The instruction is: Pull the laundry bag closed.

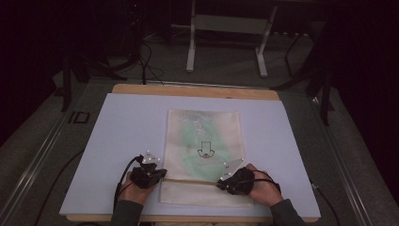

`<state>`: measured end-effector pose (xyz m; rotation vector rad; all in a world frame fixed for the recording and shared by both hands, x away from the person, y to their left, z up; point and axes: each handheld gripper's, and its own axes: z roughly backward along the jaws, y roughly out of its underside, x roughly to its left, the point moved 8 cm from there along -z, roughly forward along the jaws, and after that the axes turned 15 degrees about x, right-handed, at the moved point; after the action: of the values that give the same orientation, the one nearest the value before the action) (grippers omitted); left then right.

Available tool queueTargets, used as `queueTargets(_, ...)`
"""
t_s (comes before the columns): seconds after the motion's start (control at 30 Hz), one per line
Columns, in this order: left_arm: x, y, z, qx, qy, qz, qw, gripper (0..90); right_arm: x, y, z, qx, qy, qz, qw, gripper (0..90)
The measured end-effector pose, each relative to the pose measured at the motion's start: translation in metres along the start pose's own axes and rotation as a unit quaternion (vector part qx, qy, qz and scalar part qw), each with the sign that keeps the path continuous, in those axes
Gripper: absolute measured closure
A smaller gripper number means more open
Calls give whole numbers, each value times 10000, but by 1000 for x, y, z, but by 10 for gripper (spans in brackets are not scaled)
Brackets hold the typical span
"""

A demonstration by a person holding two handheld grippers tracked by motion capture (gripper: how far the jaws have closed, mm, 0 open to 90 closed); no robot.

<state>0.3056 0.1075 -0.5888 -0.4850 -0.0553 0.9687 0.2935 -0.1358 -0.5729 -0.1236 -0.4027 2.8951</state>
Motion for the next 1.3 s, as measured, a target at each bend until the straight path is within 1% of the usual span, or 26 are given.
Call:
queueTargets(0.17, 0, 0, 0, -1, -3, 0, 10000, 895, -1, 3, 2, -17, -25, -47, 10000, 823)
queueTargets(0.2, 0, 0, 0, -2, -5, -1, 10000, 895, -1, 5, 2, 18, -9, -58, 10000, 823)
queueTargets(0.27, 0, 0, 0, 1, -8, -2, 10000, 895, -1, 5, 3, -27, -7, -62, 10000, 823)
queueTargets(0.33, 0, 0, 0, -2, -10, -2, 10000, 895, -2, 8, 3, 48, 40, -79, 9999, 823)
queueTargets(0.4, 0, 0, 0, -4, -9, -4, 10000, 895, -2, 8, 4, -20, 25, -84, 10000, 823)
queueTargets(0.47, 0, 0, 0, -3, -9, -3, 10000, 895, -2, 10, 4, 7, 33, -104, 9999, 823)
queueTargets(0.5, 0, 0, 0, 1, -9, -4, 10000, 895, -3, 11, 5, -27, 23, -115, 9999, 823)
queueTargets(0.57, 0, 0, 0, 0, -7, -5, 10000, 895, -3, 12, 5, 17, 39, -119, 9999, 823)
queueTargets(0.63, 0, 0, 0, -2, -9, -2, 10000, 895, -3, 13, 7, -26, 42, -136, 9999, 823)
queueTargets(0.73, 0, 0, 0, -1, -10, -4, 10000, 895, -4, 14, 8, -7, 82, -107, 9999, 823)
queueTargets(0.77, 0, 0, 0, -3, -12, -3, 10000, 895, -3, 15, 9, -33, 55, -149, 9999, 823)
queueTargets(0.83, 0, 0, 0, -5, -10, -3, 10000, 895, -4, 17, 10, -20, 57, -163, 9998, 823)
queueTargets(0.87, 0, 0, 0, -4, -11, -5, 10000, 895, -4, 17, 10, -63, 57, -169, 9998, 823)
queueTargets(0.97, 0, 0, 0, -6, -13, -3, 10000, 895, -4, 19, 11, -12, 66, -175, 9998, 823)
queueTargets(1.03, 0, 0, 0, -5, -13, -2, 10000, 895, -4, 19, 11, -54, 53, -172, 9998, 823)
queueTargets(1.1, 0, 0, 0, -3, -13, 0, 10000, 895, -5, 21, 11, -7, 67, -183, 9998, 823)
queueTargets(1.3, 0, 0, 0, -9, -14, 1, 10000, 895, -6, 29, 14, -43, 46, -281, 9996, 823)
